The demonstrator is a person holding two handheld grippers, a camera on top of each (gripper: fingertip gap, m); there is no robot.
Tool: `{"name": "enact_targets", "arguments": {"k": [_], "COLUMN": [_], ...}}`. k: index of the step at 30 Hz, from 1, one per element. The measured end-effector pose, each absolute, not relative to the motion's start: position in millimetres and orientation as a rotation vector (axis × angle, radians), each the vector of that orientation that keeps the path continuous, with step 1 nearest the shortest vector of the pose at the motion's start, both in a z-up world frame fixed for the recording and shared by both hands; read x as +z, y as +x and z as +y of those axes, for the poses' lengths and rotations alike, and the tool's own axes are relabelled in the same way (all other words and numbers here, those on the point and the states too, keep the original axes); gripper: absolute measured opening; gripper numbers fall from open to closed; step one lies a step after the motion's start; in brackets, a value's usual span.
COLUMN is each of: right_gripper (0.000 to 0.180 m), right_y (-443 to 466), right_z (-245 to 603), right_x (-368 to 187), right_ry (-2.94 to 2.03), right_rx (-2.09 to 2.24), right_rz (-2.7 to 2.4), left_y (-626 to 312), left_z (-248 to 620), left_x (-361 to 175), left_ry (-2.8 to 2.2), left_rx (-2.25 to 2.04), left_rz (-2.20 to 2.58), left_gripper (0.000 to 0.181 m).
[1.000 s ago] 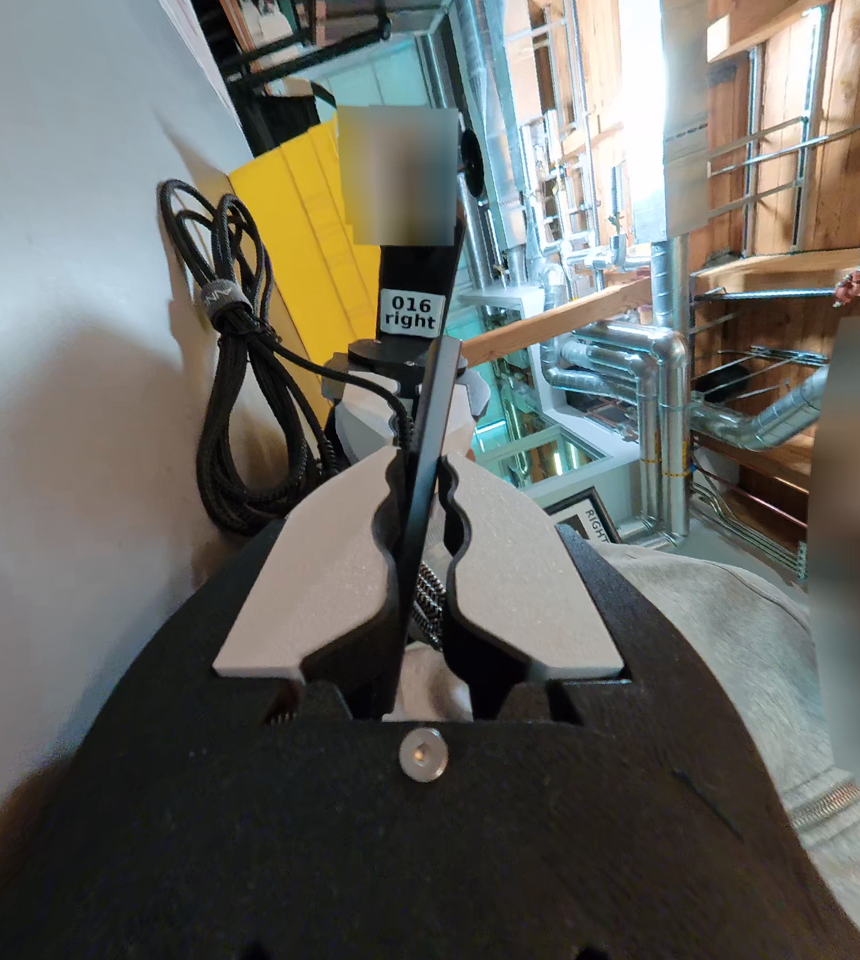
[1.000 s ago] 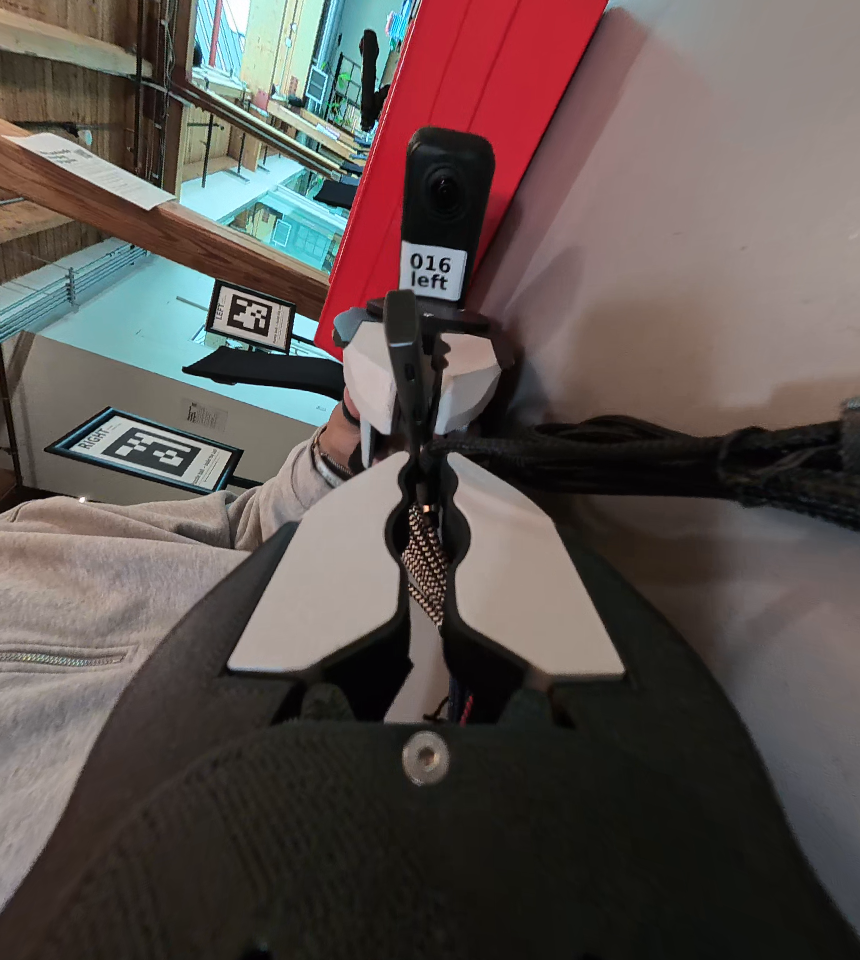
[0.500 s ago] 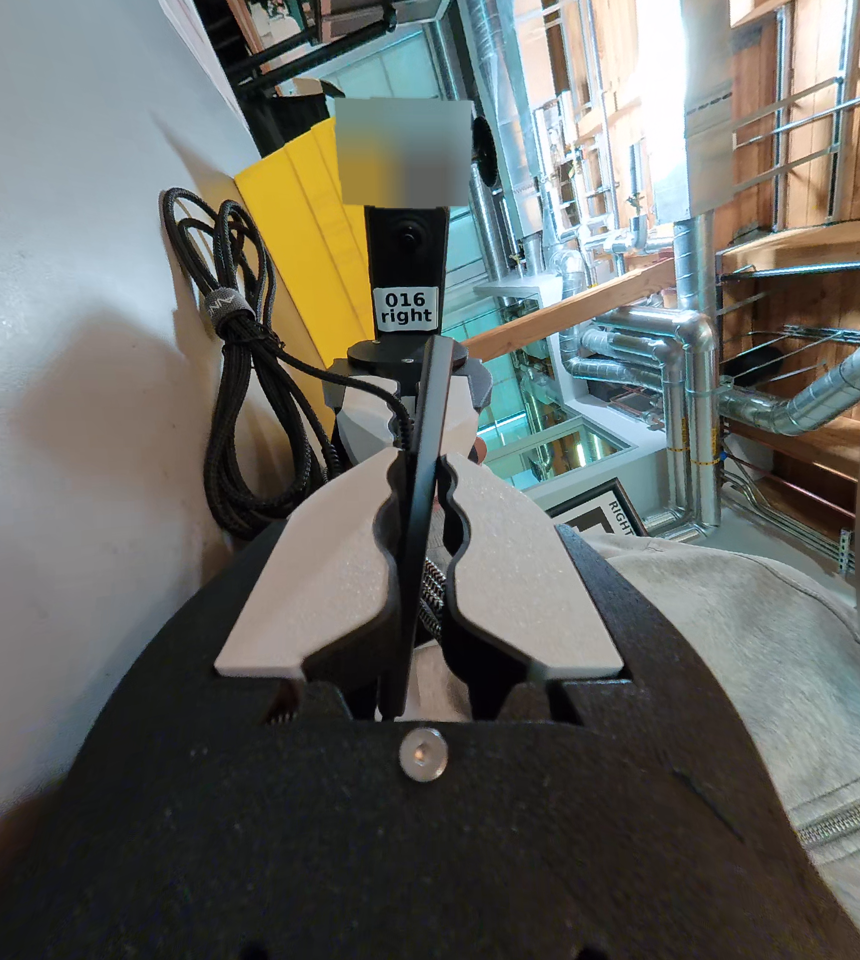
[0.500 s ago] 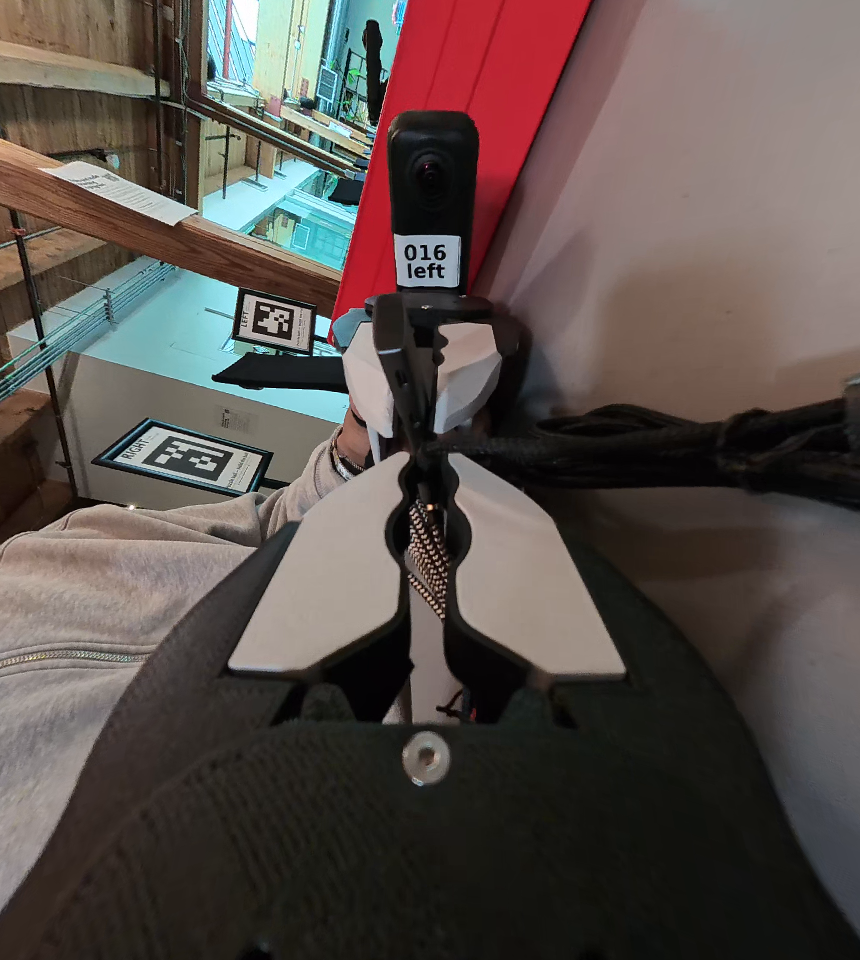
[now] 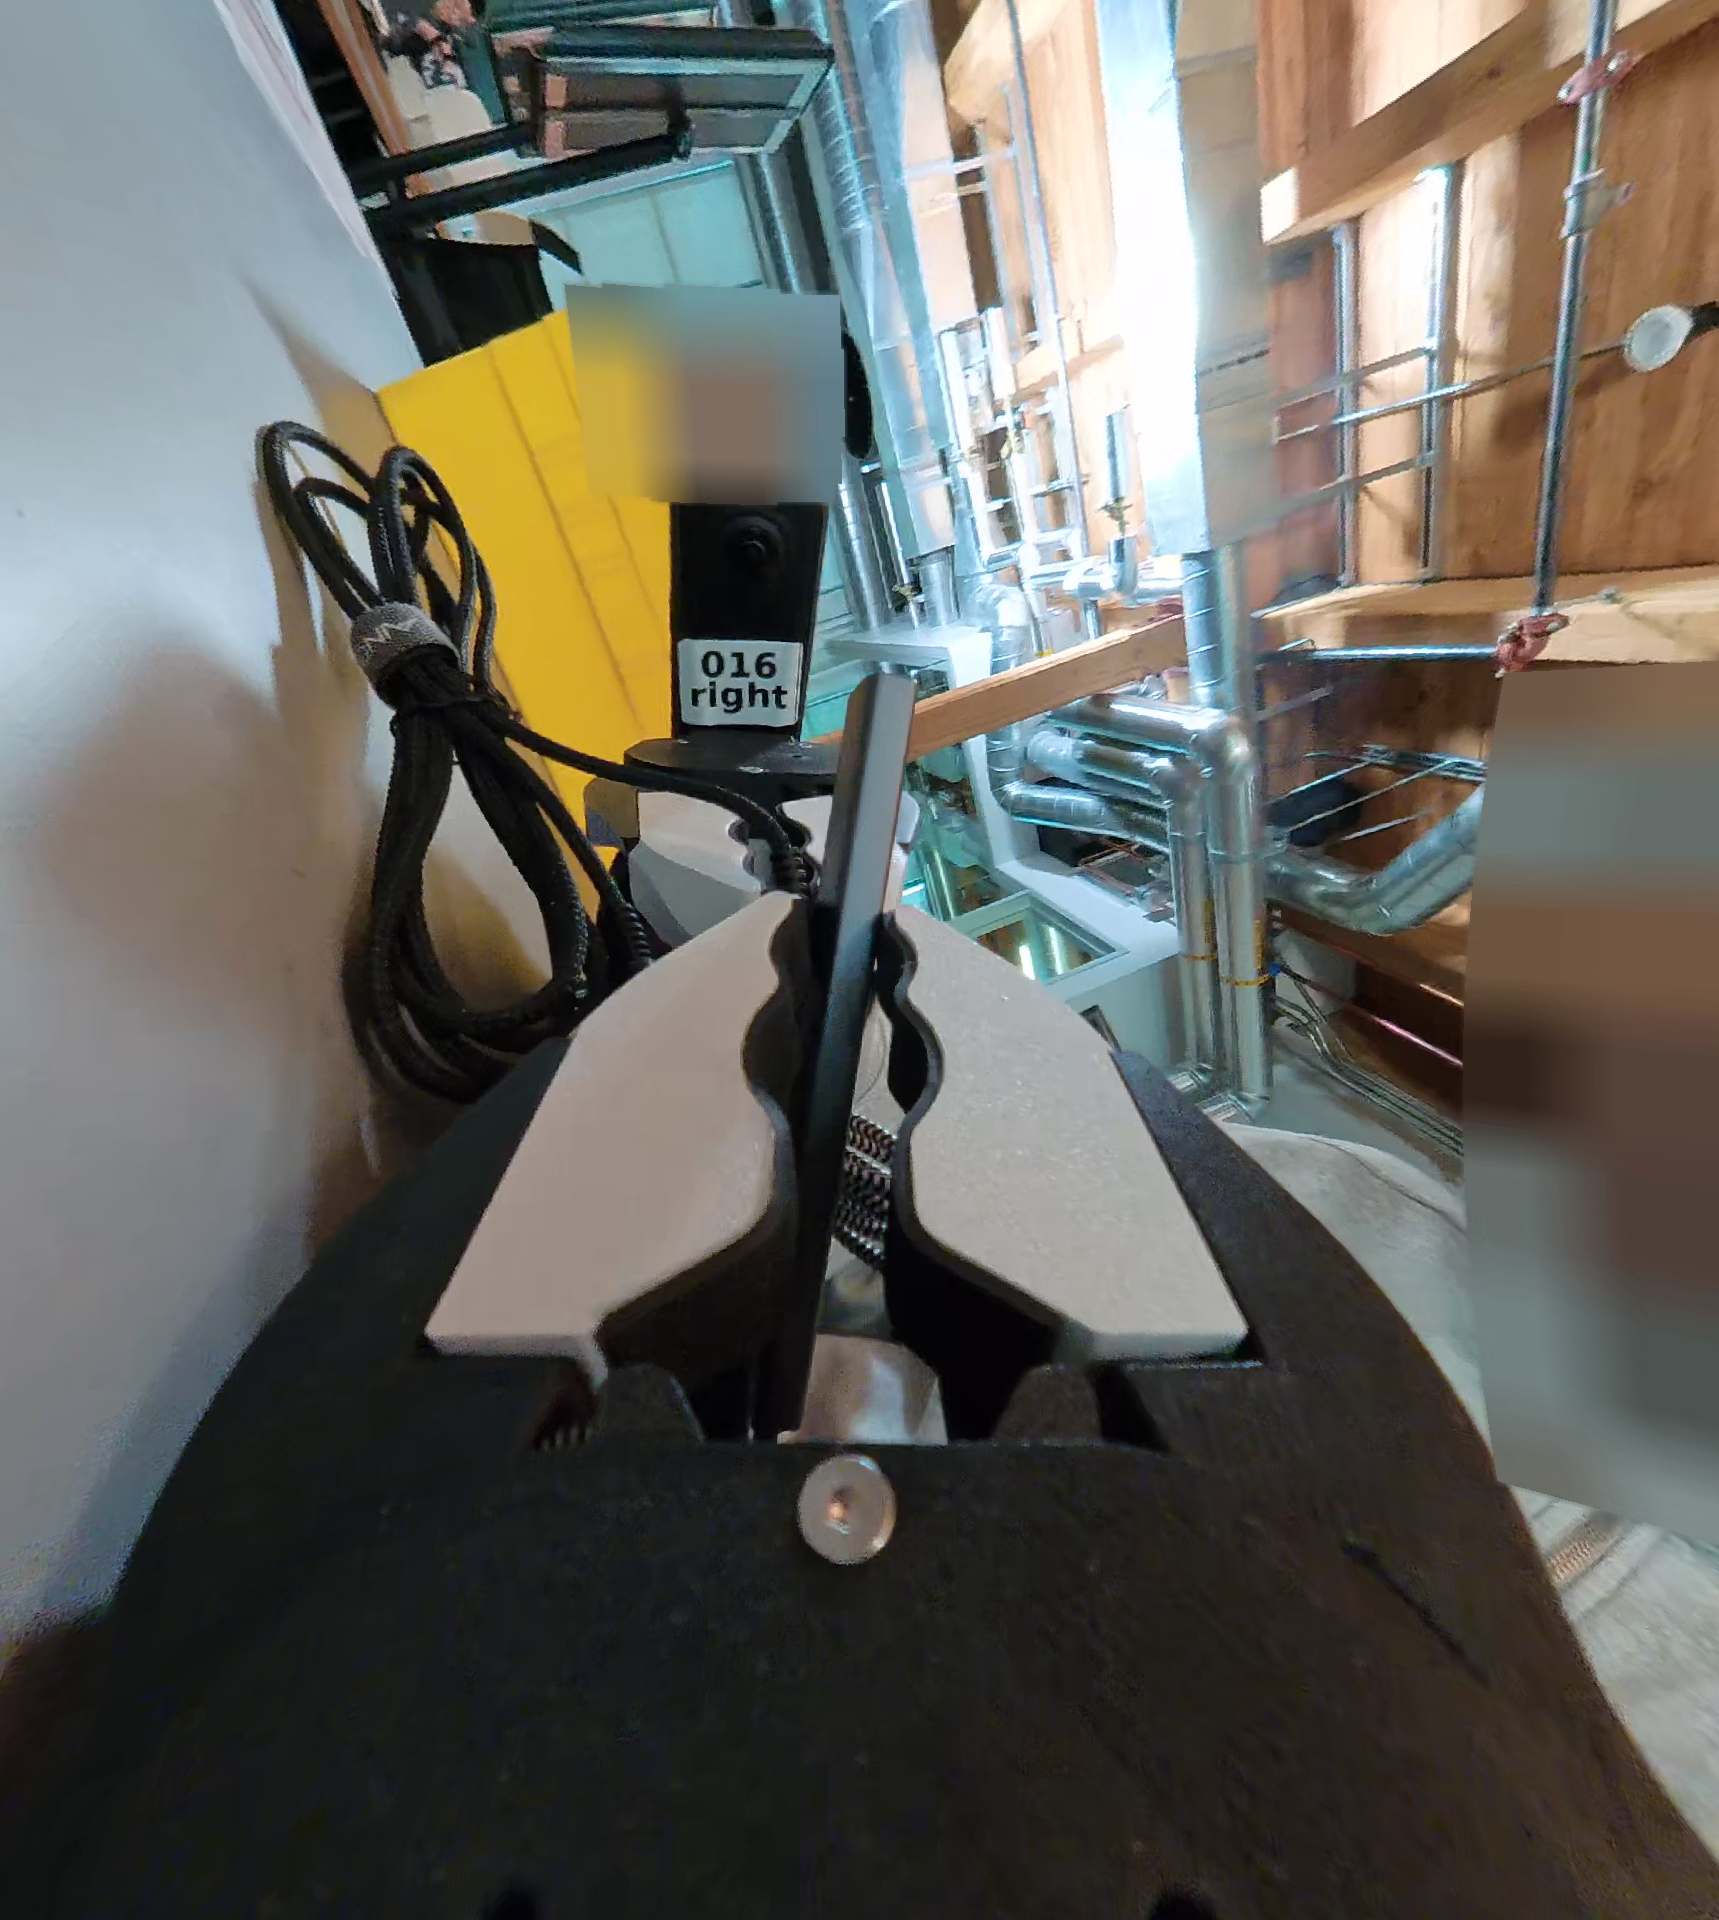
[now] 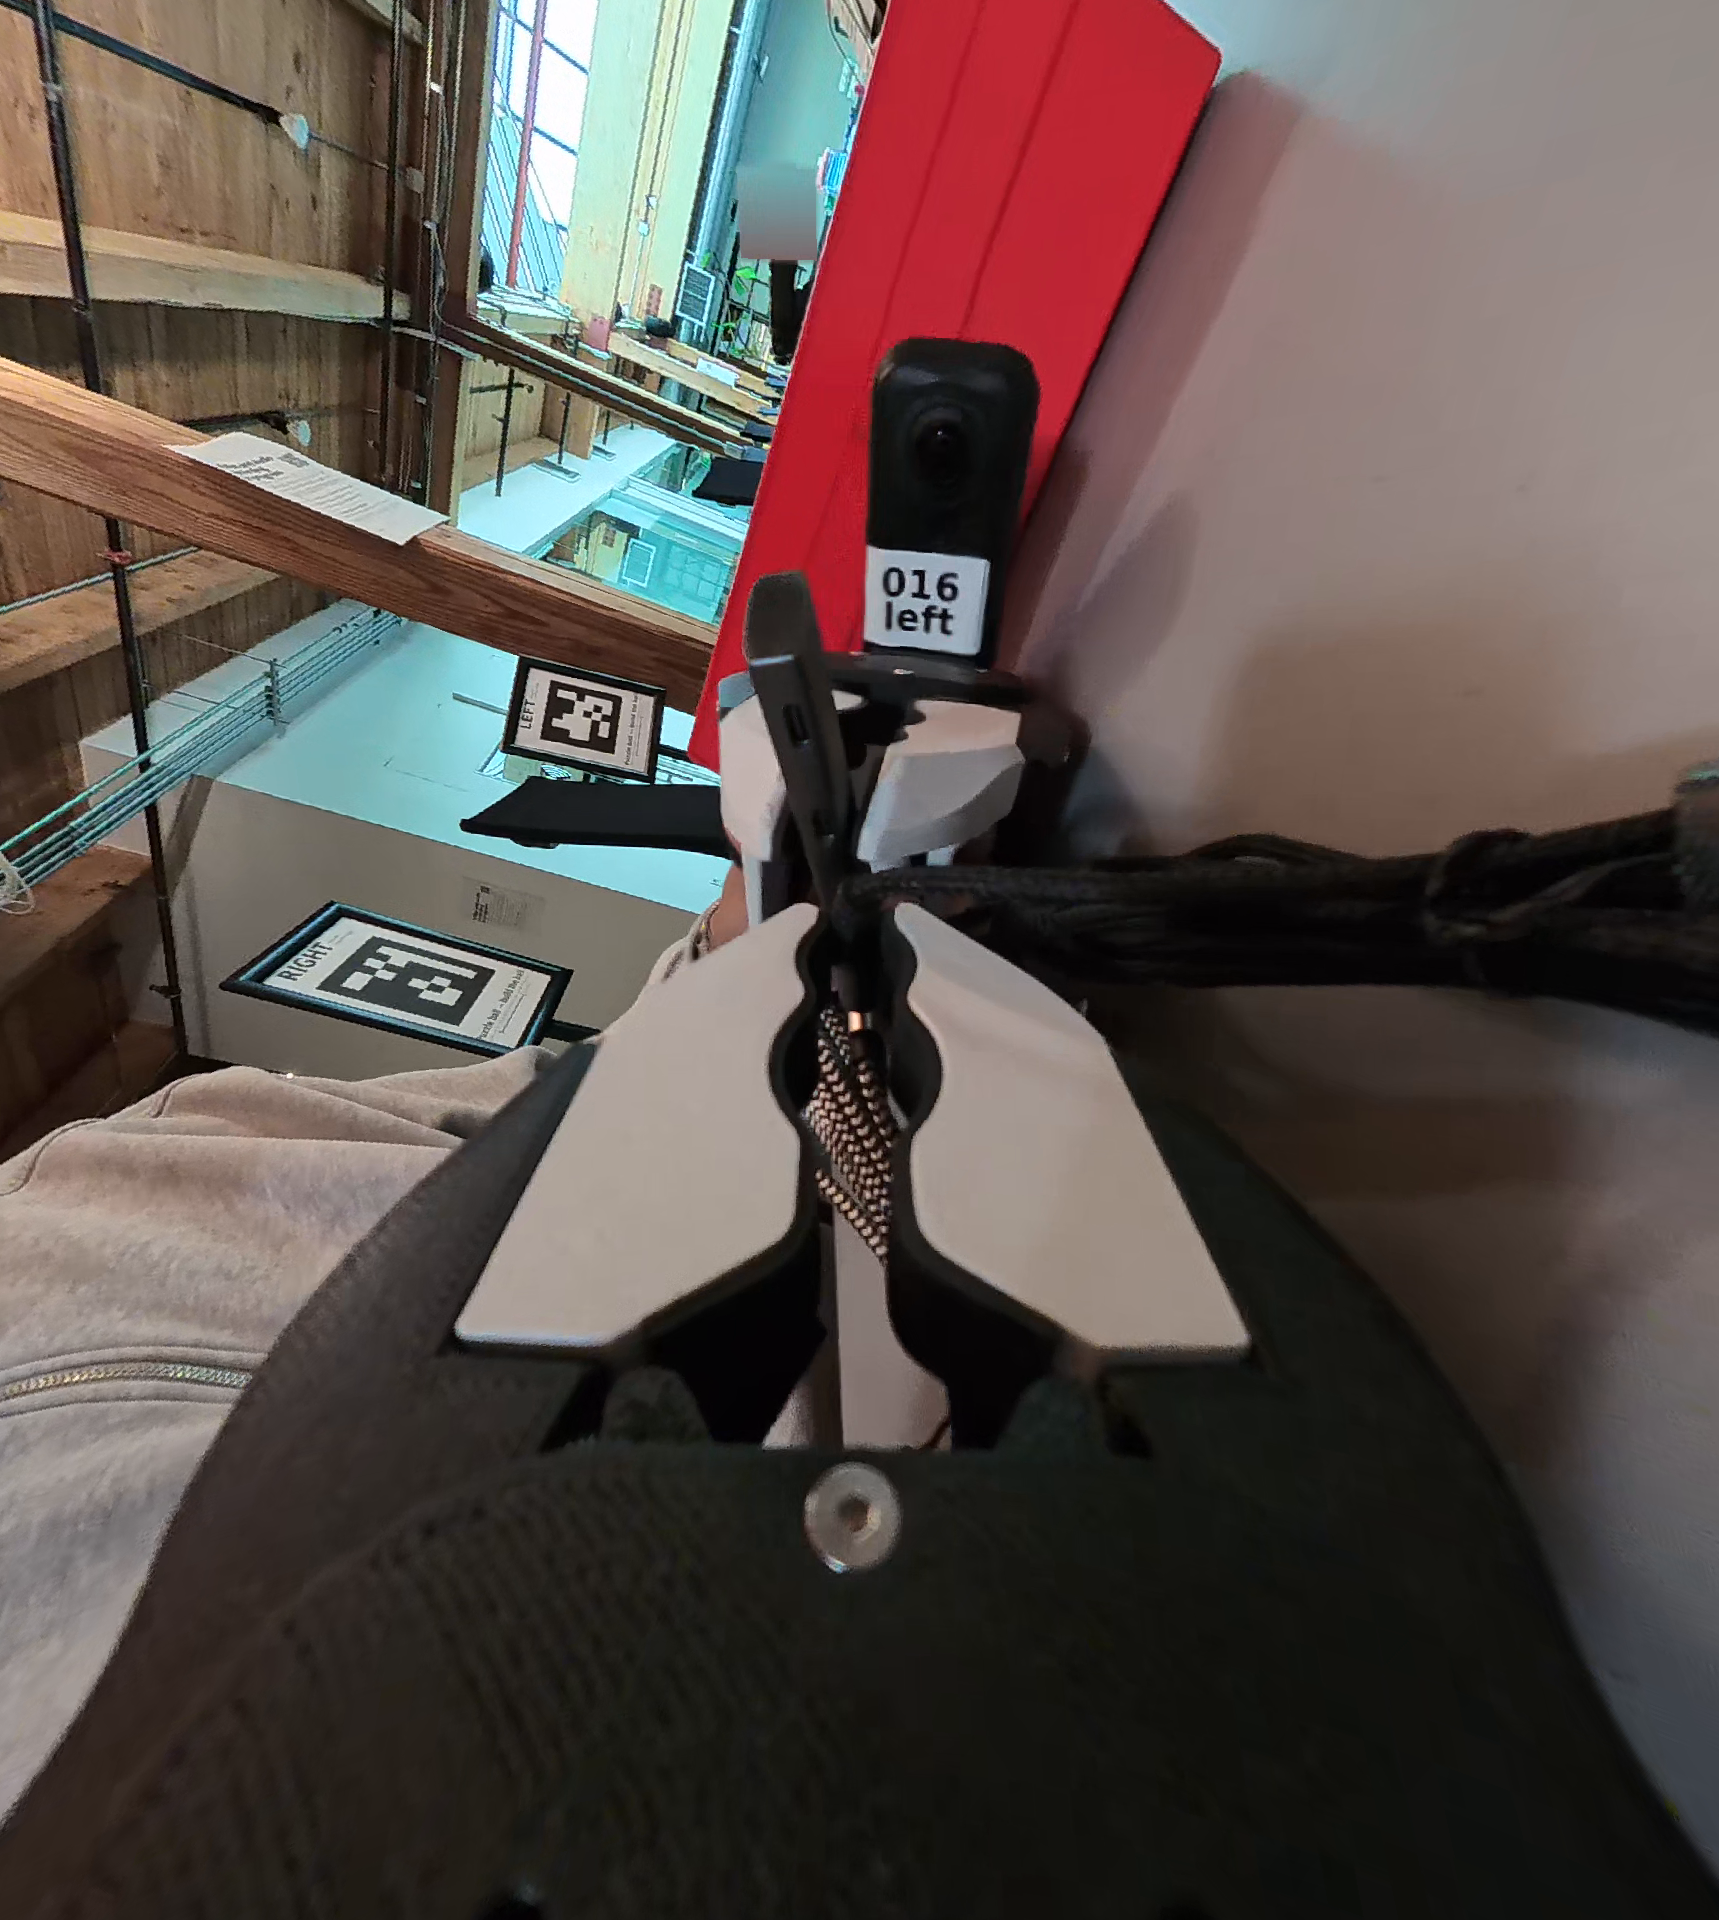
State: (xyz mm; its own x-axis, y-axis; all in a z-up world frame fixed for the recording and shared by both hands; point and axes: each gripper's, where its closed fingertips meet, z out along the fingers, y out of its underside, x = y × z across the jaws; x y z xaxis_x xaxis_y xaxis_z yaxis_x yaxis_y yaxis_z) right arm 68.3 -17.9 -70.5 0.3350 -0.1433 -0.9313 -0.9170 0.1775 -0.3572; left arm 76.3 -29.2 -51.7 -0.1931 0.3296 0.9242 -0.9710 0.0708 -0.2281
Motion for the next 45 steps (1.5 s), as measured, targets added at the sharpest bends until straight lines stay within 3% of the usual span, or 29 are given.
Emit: {"name": "enact_targets", "arguments": {"k": [45], "right_gripper": [0.008], "right_y": [65.1], "right_z": [-20.6], "right_x": [-68.8], "right_ry": [-1.494], "right_rx": [0.552], "right_rz": [1.113], "left_y": [71.7], "left_z": [-30.5], "left_x": [-50.3], "left_ry": [0.744], "left_rx": [1.384], "left_rz": [-1.157], "left_gripper": [0.013]}}
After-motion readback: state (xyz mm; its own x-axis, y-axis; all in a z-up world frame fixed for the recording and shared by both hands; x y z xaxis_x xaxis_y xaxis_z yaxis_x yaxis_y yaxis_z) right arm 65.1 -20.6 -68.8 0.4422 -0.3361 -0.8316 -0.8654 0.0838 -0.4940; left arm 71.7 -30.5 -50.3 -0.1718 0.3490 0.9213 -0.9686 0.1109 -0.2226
